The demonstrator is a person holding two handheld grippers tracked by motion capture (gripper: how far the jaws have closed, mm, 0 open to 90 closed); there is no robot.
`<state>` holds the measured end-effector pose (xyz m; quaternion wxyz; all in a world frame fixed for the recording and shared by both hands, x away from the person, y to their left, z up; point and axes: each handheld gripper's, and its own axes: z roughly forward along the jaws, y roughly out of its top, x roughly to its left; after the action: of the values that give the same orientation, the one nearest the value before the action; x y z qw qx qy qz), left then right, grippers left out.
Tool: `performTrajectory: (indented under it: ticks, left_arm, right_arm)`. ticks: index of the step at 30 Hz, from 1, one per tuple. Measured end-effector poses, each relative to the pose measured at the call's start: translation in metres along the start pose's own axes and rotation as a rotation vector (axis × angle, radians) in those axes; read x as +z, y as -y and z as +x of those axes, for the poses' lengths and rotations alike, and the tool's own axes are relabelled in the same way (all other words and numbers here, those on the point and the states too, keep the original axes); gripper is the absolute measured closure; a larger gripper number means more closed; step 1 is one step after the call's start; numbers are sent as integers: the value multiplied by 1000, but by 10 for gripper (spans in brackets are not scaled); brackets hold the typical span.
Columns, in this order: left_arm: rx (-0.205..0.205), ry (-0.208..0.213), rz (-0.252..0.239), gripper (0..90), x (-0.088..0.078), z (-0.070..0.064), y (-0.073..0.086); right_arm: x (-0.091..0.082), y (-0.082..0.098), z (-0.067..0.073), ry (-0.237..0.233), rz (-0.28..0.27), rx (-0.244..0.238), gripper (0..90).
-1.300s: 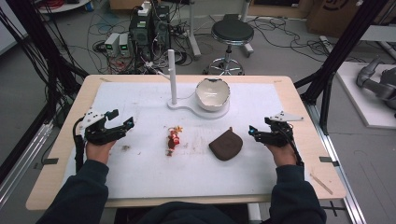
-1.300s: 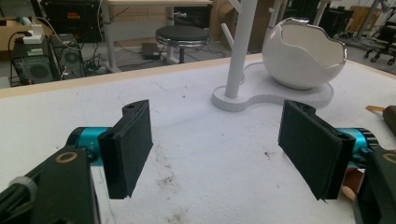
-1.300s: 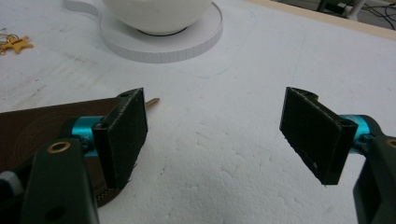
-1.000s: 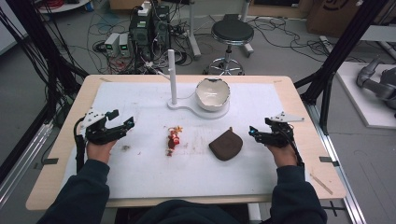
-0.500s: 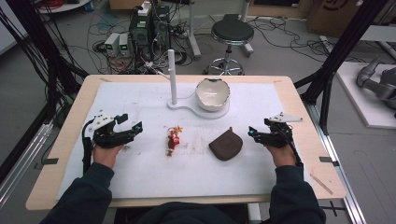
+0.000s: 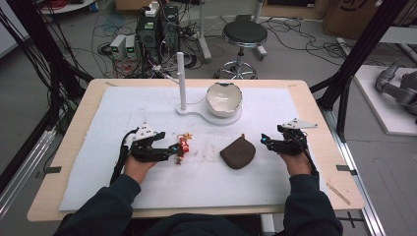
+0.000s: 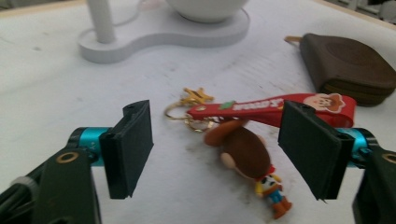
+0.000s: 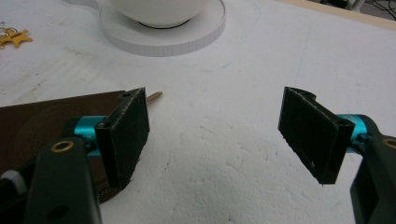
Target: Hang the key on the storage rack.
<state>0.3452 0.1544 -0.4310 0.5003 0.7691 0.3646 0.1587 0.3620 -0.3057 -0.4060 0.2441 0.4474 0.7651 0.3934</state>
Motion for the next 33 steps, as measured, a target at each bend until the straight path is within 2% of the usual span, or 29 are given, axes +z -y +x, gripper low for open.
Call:
performTrajectory:
  ticks: [1, 3, 4, 9, 11, 15, 17, 19, 21, 23, 24, 26, 30, 33]
  left_arm:
    - [18, 2, 43, 245, 6, -5, 2]
    - [42, -7, 87, 245, 12, -9, 4]
    - [42, -7, 87, 244, 12, -9, 4]
    - [41, -15, 147, 233, 25, -13, 7]
    - [67, -49, 178, 232, 31, -17, 6]
    - [114, -81, 256, 235, 39, -22, 4]
    - [103, -74, 257, 235, 39, -20, 4]
    - [88, -79, 252, 280, 39, -20, 4]
    - [72, -73, 241, 402, 37, -17, 3]
    - [73, -74, 237, 521, 36, -13, 3]
    - [74, -77, 235, 551, 35, -12, 2]
    - [40, -61, 234, 553, 34, -8, 2]
    - [34, -48, 230, 558, 32, -7, 0]
    - [45, -31, 199, 559, 27, -5, -4]
  right_arm:
    - [0, 0, 0, -1, 2, 2, 250]
    - [0, 0, 0, -3, 3, 1, 250]
    - [1, 0, 0, -5, 3, 1, 250]
    - [1, 0, 0, -6, 6, 0, 250]
    - [2, 0, 0, -6, 8, 1, 250]
    - [3, 0, 1, -10, 10, -2, 252]
    - [4, 0, 1, -13, 11, -4, 252]
    - [4, 0, 1, -14, 12, -2, 252]
    - [4, 0, 1, -14, 14, 1, 252]
    - [4, 0, 1, -15, 16, -1, 253]
    - [4, 0, 1, -15, 16, -1, 254]
    - [4, 0, 1, -14, 15, 0, 254]
    - [3, 0, -1, -15, 11, 3, 255]
    - [2, 0, -2, -15, 7, 8, 256]
